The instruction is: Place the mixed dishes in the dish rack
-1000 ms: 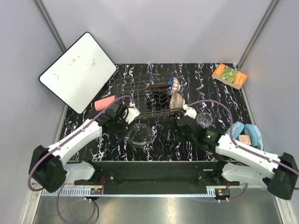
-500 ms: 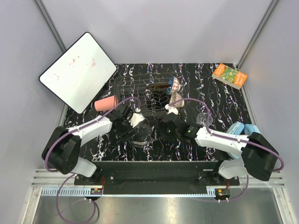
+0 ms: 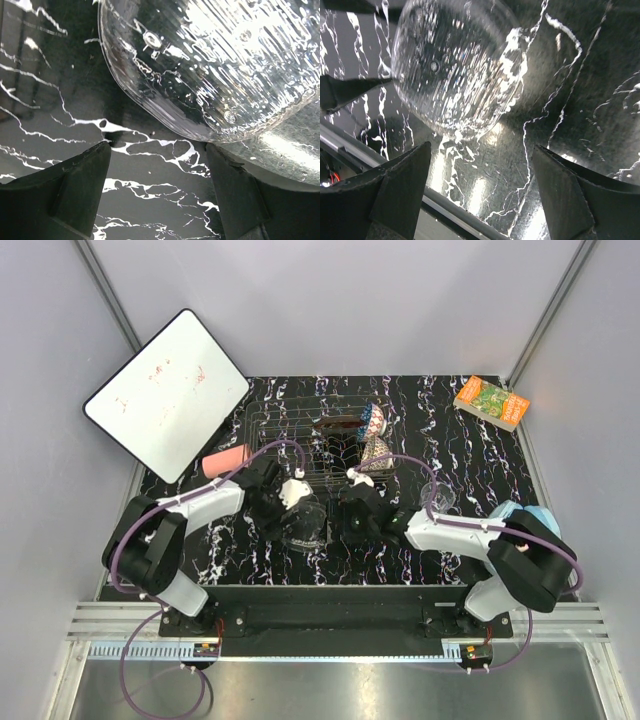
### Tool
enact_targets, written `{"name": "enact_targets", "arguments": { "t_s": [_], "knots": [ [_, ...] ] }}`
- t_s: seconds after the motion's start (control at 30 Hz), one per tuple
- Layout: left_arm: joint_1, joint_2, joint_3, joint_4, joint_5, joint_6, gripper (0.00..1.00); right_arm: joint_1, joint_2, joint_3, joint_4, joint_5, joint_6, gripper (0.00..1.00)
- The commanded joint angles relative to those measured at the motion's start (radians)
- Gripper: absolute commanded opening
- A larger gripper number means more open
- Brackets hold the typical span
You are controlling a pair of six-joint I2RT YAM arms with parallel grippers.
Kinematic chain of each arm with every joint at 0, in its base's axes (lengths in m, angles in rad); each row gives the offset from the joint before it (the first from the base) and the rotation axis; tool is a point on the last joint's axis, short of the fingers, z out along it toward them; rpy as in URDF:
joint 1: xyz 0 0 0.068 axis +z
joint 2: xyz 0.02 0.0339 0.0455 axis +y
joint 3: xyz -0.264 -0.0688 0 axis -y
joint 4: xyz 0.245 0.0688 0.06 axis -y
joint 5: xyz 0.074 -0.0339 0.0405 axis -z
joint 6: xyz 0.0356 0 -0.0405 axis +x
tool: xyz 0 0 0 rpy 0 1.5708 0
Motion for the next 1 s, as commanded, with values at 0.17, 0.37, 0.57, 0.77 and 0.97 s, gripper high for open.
{"name": "enact_targets", "arguments": {
  "t_s": [0.17,0.37,0.57,0.77,0.97],
  "knots": [
    [-0.102,0.028,0.062,-0.011,0.063,0.068,0.84,-0.007,0.001,-0.045,0.132,-0.051,-0.038,0.85],
    [-0.174,0.018,0.082,-0.043,0.076,0.063,0.84,-0.005,-0.075,-0.111,0.233,0.079,-0.089,0.89],
    [-0.193,-0.025,0.096,-0.083,0.073,0.062,0.86,-0.005,-0.064,-0.176,0.376,0.15,-0.074,0.95],
    [-0.07,-0.044,0.113,-0.022,0.062,0.103,0.88,-0.007,-0.047,-0.235,0.472,0.153,-0.028,0.93],
    [-0.059,0.102,0.212,0.002,0.115,0.072,0.87,-0.003,-0.024,-0.239,0.511,0.116,-0.028,0.89]
  ]
}}
